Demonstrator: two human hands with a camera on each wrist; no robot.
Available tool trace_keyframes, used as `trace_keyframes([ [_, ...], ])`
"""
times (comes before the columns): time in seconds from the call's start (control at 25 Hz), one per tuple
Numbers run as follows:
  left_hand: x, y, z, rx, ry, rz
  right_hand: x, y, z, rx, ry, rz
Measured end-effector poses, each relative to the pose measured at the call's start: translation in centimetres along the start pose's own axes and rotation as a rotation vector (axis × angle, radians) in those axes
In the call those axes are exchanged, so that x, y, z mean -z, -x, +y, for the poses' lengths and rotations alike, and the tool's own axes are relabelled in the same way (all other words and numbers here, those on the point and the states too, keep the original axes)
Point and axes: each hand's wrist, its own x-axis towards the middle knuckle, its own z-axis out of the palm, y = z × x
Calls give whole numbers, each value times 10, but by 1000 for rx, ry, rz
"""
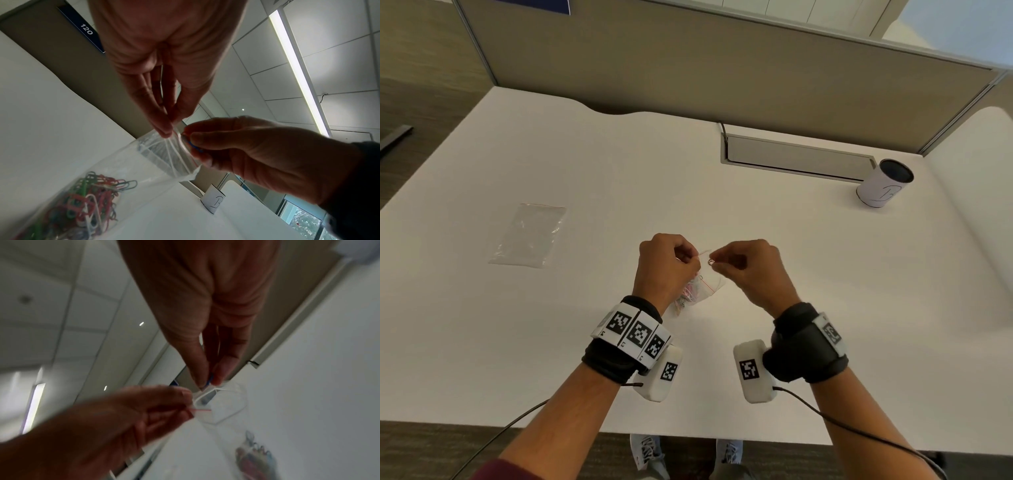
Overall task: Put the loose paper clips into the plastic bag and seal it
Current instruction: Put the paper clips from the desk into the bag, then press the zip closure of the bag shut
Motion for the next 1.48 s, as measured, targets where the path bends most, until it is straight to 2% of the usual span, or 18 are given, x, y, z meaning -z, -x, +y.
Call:
trace_keyframes([
  [0.08,1,0,0,-3,-3,1,-7,-5,-8,-4,127,-74],
  [0.16,3,-1,-1,-9,-8,10,-11,-6,-10,-23,113,-84],
  [0.24,5,-2,-3,-7,-5,21,-13,-2,-11,-13,64,12],
  [0.32,7,-4,-6,-9,13,34,-16,6,-10,8,158,83],
  [0.4,9,-5,-8,-11,30,54,-24,16,-8,-66,284,-22],
  [0.48,9,-7,-11,-17,52,67,-33,21,-5,-115,285,-96],
  [0.68,14,-10,-16,-37,96,85,-31,8,-4,71,275,54],
  [0.8,20,-12,-23,-125,101,98,-14,3,-5,111,187,77],
  [0.88,24,-15,-31,-126,103,7,-1,2,-5,140,127,57],
  [1.0,29,-18,-37,-60,152,-285,15,2,-4,179,109,28],
  [1.04,29,-18,-38,-68,163,-330,20,2,-3,186,111,31],
  [1.24,24,-21,-40,-139,308,-253,34,4,2,160,44,22],
  [1.48,38,-20,-37,-111,541,-336,30,12,5,72,-251,44],
])
